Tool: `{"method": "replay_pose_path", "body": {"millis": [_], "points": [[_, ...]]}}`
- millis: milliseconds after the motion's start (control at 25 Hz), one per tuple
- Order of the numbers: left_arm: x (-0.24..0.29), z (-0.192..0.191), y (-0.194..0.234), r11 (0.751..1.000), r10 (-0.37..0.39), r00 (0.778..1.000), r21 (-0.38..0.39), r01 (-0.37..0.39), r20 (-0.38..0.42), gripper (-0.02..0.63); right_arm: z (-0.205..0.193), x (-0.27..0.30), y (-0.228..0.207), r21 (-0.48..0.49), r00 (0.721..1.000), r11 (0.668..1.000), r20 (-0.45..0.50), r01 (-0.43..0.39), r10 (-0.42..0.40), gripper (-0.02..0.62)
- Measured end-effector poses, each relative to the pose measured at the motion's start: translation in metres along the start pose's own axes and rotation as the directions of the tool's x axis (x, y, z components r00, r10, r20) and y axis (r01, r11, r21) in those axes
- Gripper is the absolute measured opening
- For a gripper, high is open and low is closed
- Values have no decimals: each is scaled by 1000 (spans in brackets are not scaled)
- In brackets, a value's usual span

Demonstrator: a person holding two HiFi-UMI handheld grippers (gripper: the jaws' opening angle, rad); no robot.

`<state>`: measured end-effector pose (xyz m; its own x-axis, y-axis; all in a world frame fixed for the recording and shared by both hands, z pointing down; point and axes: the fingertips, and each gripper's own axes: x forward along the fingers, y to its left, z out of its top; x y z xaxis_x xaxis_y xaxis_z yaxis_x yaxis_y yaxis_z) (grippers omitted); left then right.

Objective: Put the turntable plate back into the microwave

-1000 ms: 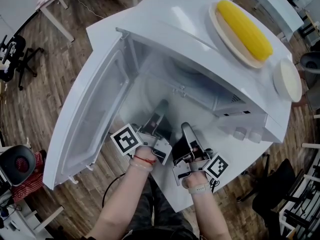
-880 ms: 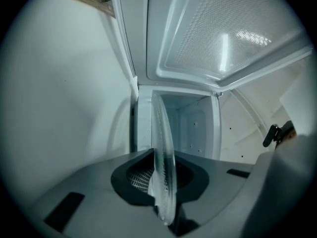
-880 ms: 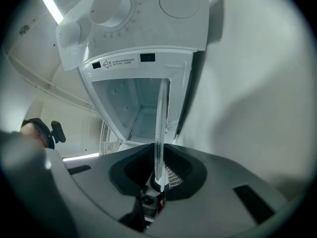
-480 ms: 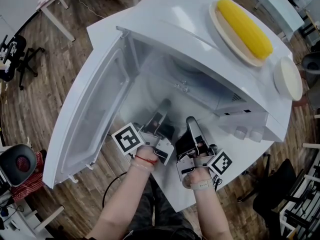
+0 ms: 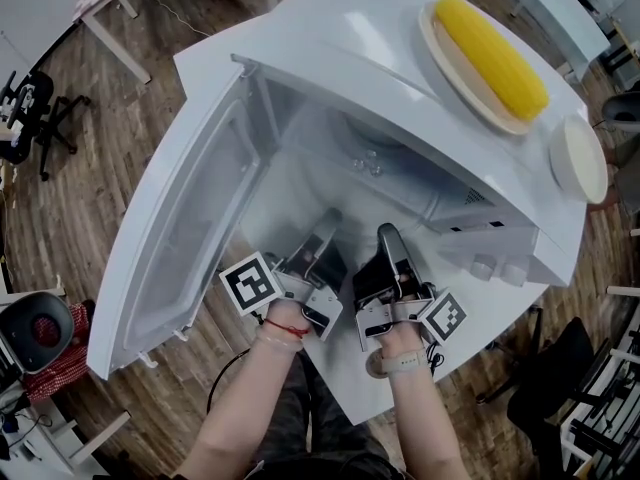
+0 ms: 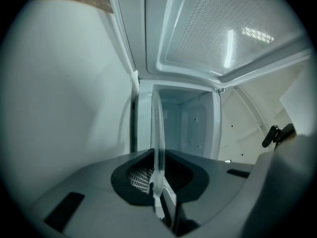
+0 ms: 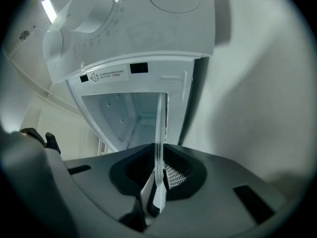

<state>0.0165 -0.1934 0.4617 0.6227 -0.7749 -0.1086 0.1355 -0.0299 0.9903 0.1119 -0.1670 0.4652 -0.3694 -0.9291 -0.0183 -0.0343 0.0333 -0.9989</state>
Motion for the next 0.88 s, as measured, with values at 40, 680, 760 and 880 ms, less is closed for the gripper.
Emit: {"method": "replay_pose_path", "body": {"millis": [40,680,760,880], "points": [[0,-1,0,1000,3,1000,2,-3,-6,35,1,0,-1,5,1000,1000,5,5,-5,58],[6,-12,5,999,24,998,-27,-25,-54,35,19,0,-3,-21,999,1000,52,5,-4,55],[8,-11,5,999,24,999,-34,-26,-48,36,19,-2,-3,-23,999,1000,51,5,-3,55],[12,-9,5,999,25,999,-44,-27,-37,36,19,-4,-1,-21,999,1000,49,4,-3,55]]}}
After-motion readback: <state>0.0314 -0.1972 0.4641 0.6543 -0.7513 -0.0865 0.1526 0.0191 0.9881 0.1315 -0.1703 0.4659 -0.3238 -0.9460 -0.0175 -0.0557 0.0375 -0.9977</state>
